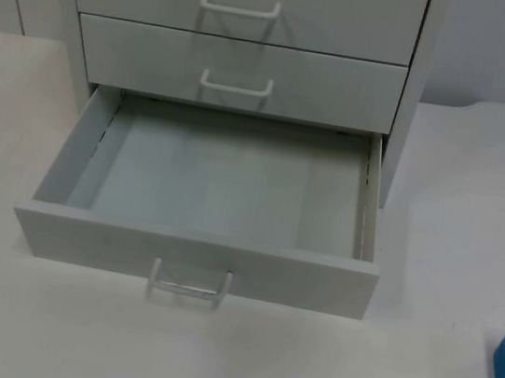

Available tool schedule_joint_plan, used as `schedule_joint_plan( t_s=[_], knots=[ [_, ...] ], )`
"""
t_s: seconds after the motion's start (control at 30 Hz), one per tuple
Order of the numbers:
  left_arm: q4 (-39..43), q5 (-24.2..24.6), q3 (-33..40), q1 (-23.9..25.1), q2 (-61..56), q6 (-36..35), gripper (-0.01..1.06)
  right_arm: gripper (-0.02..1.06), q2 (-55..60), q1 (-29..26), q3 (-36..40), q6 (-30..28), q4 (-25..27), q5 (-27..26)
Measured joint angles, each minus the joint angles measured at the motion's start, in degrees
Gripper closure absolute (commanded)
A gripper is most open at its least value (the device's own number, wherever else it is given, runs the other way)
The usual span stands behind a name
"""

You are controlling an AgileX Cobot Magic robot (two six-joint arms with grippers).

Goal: Open the drawer with the left hand, place the block into the drawer with the right hand, then close the drawer with the left hand.

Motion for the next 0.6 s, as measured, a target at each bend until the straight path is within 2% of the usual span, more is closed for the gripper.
schedule_joint_plan(
  t_s=[0.17, 0.23, 0.3, 0.33, 0.47, 0.5, 0.53, 0.6],
  knots=[
    [0.04, 0.00, 0.00, 0.00, 0.00, 0.00, 0.00, 0.00, 0.00, 0.00, 0.00, 3.17, 0.37, -4.41],
    [0.49, 0.00, 0.00, 0.00, 0.00, 0.00, 0.00, 0.00, 0.93, 0.00, 0.00, 3.14, 2.68, -4.92],
    [0.61, 0.00, 0.00, 0.00, 0.00, 0.00, 0.00, 0.00, 4.01, 0.00, -0.22, -0.96, 7.67, -4.70],
    [0.61, 0.00, 0.00, 0.00, 0.00, 0.00, 0.00, 0.00, 4.01, 0.00, -0.22, -0.96, 7.67, -4.70],
    [1.27, 0.00, 0.00, 0.00, 0.00, 0.00, 0.00, 0.00, 13.55, 0.00, -0.22, -10.99, 20.80, -4.67],
    [1.27, 0.00, 0.00, 0.00, 0.00, 0.00, 0.00, 0.00, 13.55, 0.00, -0.22, -10.99, 20.80, -4.67],
    [1.27, 0.00, 0.00, 0.00, 0.00, 0.00, 0.00, 0.00, 16.52, 0.00, -0.22, -13.12, 23.92, -4.78],
    [1.27, 0.00, 0.00, 0.00, 0.00, 0.00, 0.00, 0.00, 22.63, 0.11, -0.22, -15.38, 25.96, -4.89]
  ],
)
